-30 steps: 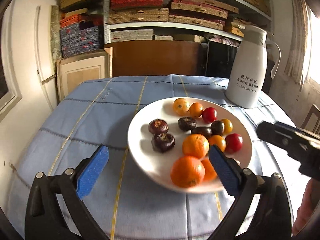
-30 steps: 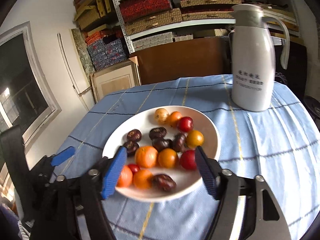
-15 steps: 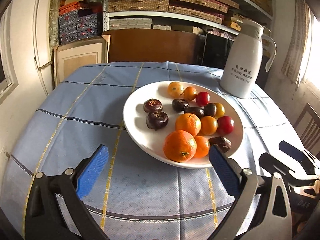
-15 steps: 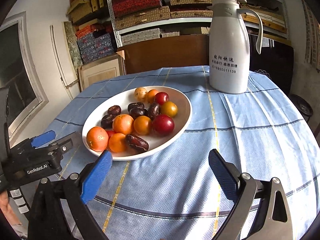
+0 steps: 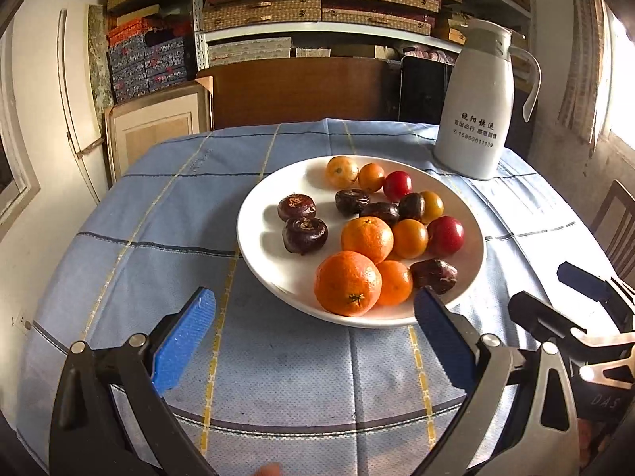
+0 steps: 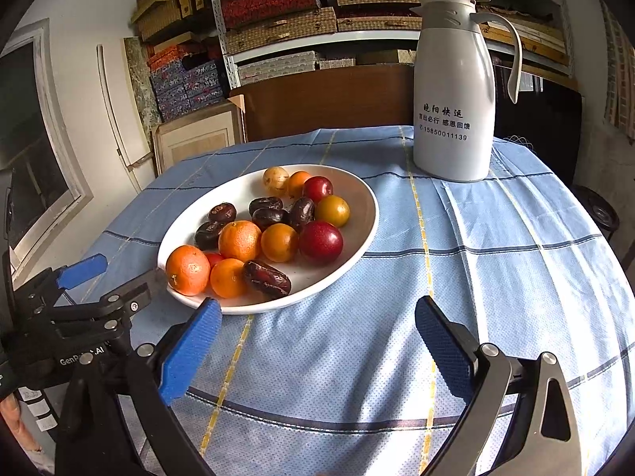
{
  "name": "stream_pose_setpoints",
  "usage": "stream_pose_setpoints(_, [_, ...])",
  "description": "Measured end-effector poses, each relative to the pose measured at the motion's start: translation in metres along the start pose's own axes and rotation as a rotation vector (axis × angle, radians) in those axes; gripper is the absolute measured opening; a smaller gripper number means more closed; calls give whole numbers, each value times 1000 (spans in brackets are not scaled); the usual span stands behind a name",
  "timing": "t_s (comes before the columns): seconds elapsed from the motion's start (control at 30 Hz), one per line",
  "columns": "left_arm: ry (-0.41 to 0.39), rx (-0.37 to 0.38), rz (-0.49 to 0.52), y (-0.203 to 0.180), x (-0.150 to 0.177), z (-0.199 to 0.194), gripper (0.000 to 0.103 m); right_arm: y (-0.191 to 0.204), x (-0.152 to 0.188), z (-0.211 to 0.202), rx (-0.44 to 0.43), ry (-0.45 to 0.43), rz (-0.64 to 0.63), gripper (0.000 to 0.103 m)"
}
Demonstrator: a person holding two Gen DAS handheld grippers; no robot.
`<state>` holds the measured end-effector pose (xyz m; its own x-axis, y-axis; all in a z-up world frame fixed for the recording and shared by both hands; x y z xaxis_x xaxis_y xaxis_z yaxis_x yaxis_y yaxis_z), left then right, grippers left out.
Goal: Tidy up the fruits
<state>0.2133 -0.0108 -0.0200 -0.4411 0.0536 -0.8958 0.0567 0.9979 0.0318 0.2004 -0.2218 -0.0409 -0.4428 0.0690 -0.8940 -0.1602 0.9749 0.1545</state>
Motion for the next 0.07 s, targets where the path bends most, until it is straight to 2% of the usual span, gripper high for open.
stream_pose_setpoints(0.07, [-4, 1, 5, -1, -1, -1, 98, 0, 0, 0, 0, 0, -1, 99])
Point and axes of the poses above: each gripper's, at about its wrist camera, not at the fingertips, and z roughly the way its jaws point, y to its left, x to its underside, the point moved 6 cm from there along z, roughly the way its jaws point, and after that the axes turned 13 degrees about -y, right-handed, at the moved point
